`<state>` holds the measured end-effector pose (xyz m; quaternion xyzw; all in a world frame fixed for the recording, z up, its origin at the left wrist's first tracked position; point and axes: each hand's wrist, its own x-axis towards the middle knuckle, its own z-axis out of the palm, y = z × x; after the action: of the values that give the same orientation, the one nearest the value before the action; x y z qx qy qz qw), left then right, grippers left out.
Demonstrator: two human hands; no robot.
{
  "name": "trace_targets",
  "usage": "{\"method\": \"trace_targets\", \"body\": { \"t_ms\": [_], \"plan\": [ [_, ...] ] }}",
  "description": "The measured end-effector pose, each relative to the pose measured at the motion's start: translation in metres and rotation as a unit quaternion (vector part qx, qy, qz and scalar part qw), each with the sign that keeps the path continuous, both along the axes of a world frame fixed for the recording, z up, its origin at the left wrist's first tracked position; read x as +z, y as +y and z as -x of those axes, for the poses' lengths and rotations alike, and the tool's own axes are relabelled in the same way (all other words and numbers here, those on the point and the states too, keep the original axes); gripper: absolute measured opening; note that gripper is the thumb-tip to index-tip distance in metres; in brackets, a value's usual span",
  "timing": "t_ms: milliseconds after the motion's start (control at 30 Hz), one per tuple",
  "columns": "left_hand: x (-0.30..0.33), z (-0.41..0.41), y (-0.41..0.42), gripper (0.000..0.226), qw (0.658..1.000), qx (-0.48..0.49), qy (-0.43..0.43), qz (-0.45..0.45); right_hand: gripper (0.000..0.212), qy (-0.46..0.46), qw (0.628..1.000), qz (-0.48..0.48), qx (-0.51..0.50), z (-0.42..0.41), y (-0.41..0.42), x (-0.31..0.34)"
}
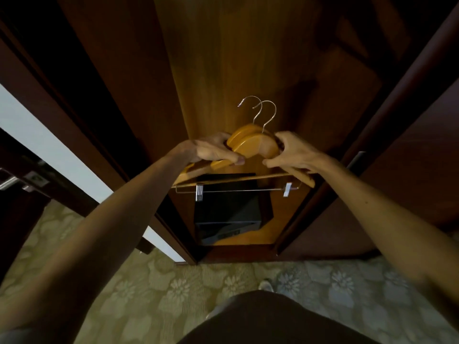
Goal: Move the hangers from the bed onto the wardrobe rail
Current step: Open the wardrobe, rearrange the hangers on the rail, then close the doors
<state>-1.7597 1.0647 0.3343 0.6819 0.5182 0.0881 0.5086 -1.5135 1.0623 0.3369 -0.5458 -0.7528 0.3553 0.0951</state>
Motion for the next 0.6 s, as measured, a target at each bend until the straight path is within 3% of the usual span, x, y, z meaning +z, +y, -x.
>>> {"method": "trace_targets", "body": {
  "t_ms": [100,200,333,400,467,600],
  "plan": [
    [-0.009,0.006,0.007,0.045,0.999,0.011,0.028,-0.012,0.027,0.040,0.998,0.046,-0.030,0.003,-0.009,-0.004],
    [-0.023,0.008,0.008,0.058,0.995,0.050,0.021,-0.080,0.020,0.043,0.996,0.056,-0.048,0.007,-0.016,-0.015],
    [-0.049,0.000,-0.005,0.068,0.954,0.237,-0.033,-0.182,0.015,0.095,0.984,0.041,-0.146,0.016,-0.027,-0.029],
    [-0.059,-0.013,-0.013,0.055,0.946,0.285,-0.030,-0.154,0.014,0.124,0.973,0.037,-0.189,0.024,-0.031,-0.037],
    [-0.066,-0.029,-0.020,0.048,0.957,0.272,-0.050,-0.083,0.015,0.130,0.970,0.013,-0.206,0.032,-0.031,-0.044],
    [-0.068,-0.050,-0.033,0.056,0.961,0.208,-0.179,0.044,0.011,0.130,0.972,-0.020,-0.192,0.045,-0.032,-0.053]
  ]
}}
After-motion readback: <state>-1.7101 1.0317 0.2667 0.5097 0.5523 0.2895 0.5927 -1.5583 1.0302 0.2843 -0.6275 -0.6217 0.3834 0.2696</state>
